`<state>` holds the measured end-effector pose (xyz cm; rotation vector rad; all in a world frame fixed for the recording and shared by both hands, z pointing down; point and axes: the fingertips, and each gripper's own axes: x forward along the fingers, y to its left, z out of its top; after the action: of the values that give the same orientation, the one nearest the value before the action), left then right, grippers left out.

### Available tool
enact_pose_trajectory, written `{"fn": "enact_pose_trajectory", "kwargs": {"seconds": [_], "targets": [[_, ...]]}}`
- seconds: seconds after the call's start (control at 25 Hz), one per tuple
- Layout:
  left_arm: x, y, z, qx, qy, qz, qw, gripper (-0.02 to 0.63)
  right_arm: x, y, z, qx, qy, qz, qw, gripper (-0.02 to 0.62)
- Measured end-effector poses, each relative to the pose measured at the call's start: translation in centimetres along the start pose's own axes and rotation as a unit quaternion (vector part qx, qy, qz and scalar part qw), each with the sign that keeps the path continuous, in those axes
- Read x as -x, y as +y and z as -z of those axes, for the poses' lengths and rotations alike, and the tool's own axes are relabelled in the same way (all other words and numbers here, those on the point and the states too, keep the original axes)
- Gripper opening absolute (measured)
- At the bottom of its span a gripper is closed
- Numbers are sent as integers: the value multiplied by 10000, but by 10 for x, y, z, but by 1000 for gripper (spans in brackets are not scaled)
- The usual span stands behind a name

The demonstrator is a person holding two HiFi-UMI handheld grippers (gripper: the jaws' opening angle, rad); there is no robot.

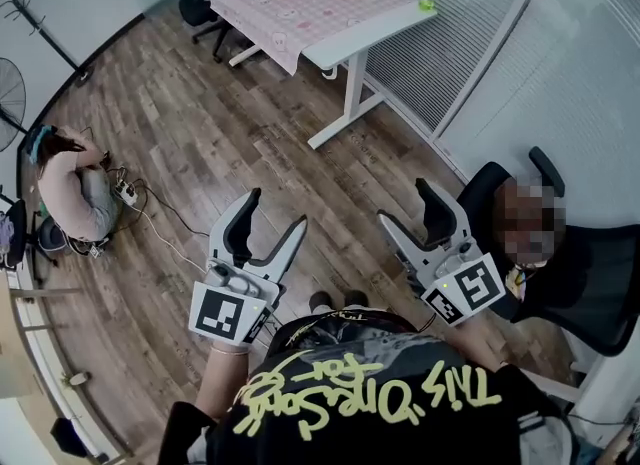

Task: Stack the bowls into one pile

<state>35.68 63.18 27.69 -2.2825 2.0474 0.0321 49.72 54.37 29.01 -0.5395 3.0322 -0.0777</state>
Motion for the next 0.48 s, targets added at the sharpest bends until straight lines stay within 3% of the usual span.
{"fn": "enact_pose_trajectory", "kwargs": {"seconds": [0.2,0.48], "targets": [[16,10,3,-54,37,64,10000,295,-2,1,-1,-654,-118,296,9973,301],[43,39,17,29,190,146,9997,295,-8,26,5,-179,165,491,9985,301]]}}
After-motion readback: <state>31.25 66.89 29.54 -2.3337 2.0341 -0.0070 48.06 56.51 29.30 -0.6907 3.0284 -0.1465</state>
